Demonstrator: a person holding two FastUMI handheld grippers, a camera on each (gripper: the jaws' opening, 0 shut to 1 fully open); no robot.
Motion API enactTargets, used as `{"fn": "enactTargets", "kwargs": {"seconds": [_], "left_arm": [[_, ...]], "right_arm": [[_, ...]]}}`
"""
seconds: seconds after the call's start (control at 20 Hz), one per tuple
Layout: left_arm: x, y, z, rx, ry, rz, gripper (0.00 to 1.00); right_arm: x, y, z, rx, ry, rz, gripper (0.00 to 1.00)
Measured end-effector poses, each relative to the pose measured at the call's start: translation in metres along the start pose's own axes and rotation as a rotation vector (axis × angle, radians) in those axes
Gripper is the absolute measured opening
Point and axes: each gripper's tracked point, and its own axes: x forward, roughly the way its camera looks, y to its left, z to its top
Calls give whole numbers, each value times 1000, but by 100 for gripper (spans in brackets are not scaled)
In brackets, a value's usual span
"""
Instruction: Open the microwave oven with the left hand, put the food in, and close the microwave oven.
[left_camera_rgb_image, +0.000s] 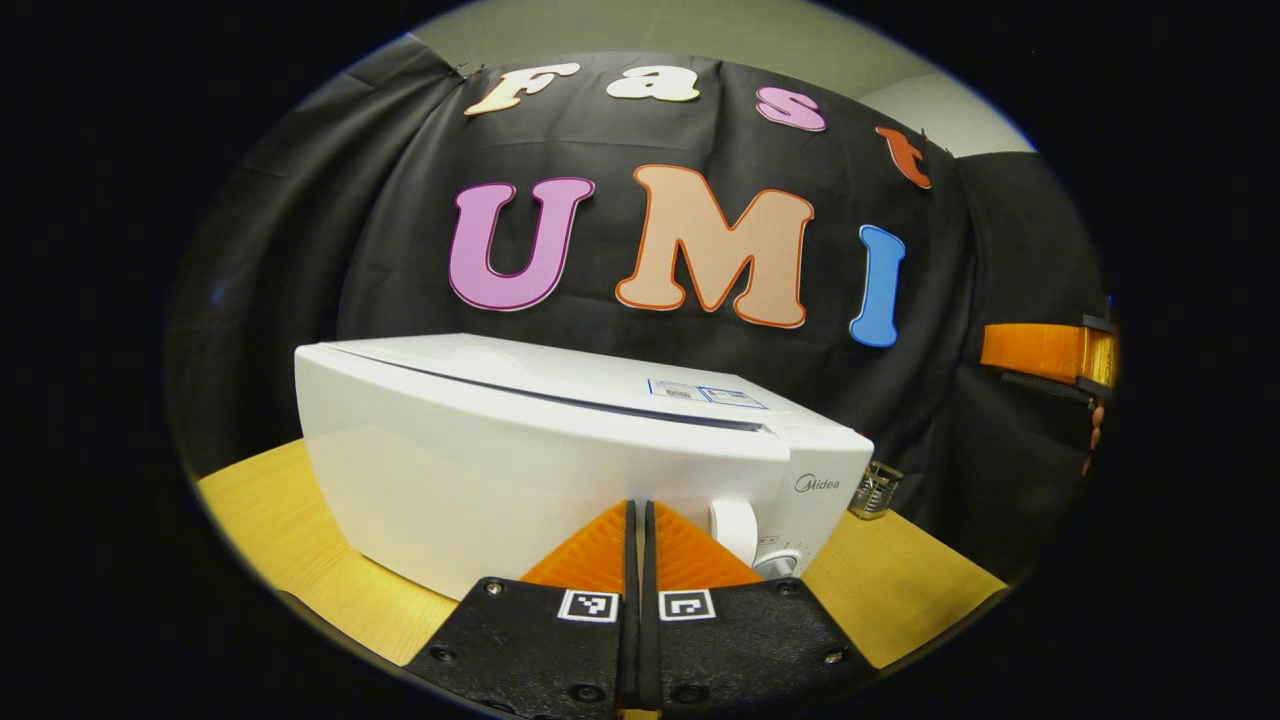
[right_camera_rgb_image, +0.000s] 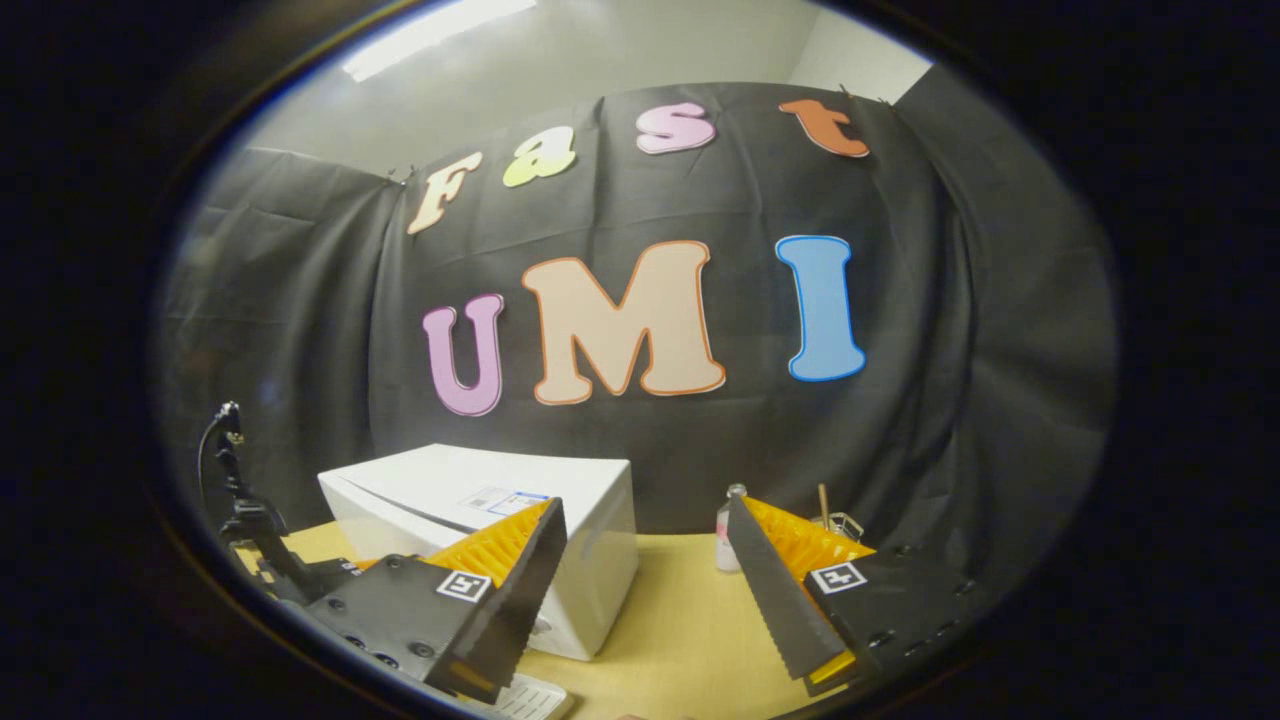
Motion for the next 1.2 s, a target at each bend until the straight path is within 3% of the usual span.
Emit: {"fn": "enactTargets", "kwargs": {"seconds": [1.2], "left_arm": [[9,-1,9,78,-39,53,1]], "right_arm": [[6,4,-6,-23,16,-7,91]]}}
